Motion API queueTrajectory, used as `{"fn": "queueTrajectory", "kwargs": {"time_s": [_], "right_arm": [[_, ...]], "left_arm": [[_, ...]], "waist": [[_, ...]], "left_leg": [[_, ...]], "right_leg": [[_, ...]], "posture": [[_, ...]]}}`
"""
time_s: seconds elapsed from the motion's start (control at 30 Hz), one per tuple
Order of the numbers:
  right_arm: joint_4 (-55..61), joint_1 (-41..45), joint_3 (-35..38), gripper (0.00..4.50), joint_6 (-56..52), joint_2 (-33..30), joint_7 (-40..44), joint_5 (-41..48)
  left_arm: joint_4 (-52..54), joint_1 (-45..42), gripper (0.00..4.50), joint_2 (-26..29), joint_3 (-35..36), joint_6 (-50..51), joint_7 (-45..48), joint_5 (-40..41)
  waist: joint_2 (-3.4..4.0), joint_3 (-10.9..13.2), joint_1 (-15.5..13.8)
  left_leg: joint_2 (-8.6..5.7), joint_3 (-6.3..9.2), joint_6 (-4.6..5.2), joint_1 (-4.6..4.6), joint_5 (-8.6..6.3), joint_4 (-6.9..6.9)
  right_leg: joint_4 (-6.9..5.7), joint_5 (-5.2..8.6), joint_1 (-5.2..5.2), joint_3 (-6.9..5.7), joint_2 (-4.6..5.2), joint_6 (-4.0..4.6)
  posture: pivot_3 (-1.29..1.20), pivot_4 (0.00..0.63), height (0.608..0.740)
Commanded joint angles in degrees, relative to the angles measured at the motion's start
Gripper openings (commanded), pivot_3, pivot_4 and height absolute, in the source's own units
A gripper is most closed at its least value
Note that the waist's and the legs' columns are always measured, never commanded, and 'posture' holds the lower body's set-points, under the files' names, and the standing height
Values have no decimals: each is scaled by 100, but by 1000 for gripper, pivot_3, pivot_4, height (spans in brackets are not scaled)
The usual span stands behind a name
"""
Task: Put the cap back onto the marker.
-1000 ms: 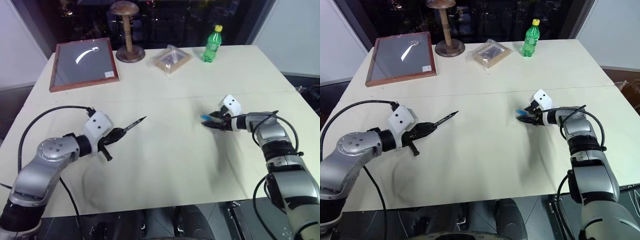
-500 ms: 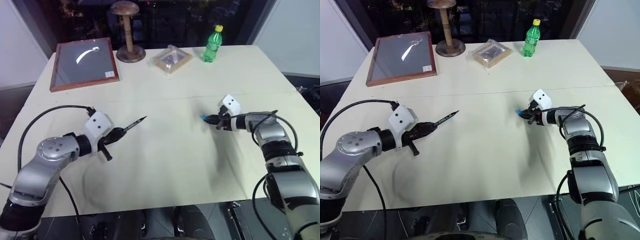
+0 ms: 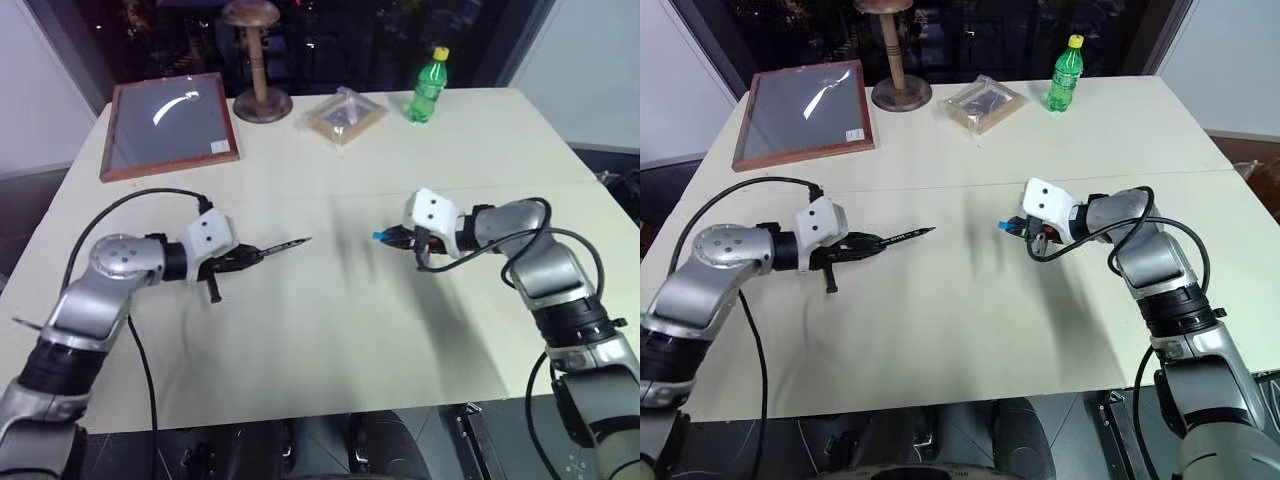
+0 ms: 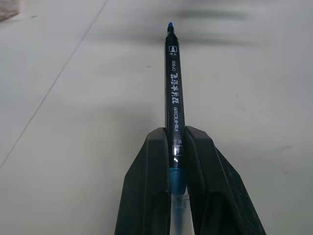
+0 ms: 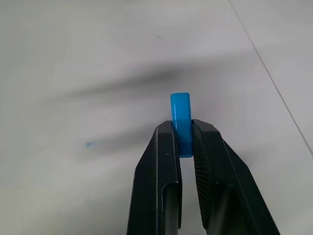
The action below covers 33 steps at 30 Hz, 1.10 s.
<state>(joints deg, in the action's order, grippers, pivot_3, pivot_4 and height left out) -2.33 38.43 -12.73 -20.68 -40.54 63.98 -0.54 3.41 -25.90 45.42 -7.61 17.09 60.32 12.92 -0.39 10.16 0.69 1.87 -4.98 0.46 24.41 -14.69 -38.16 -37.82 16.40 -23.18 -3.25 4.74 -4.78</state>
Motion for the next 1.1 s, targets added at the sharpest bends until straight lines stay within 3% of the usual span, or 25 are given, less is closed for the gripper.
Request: {"fn": "queueTrajectory", "kwargs": {"time_s": [0.03,1.1], "right_arm": [[265,196,-64,32,101,-88,-6,-126],[425,667,-563,32,-11,465,75,-219]], "left_arm": [[-344,-271,0,-96,-129,-493,231,-192],[-591,-913,0,-575,-272,-855,533,-534]], "waist": [[-1,0,-3],[-1,0,-1]], "left_leg": [[0,-2,0,0,0,0],[1,-2,1,2,0,-6]], "right_leg": [[0,0,-1,0,0,0],[-13,0,-6,0,-4,-1]], "posture": [[0,150,740],[0,150,740]]}}
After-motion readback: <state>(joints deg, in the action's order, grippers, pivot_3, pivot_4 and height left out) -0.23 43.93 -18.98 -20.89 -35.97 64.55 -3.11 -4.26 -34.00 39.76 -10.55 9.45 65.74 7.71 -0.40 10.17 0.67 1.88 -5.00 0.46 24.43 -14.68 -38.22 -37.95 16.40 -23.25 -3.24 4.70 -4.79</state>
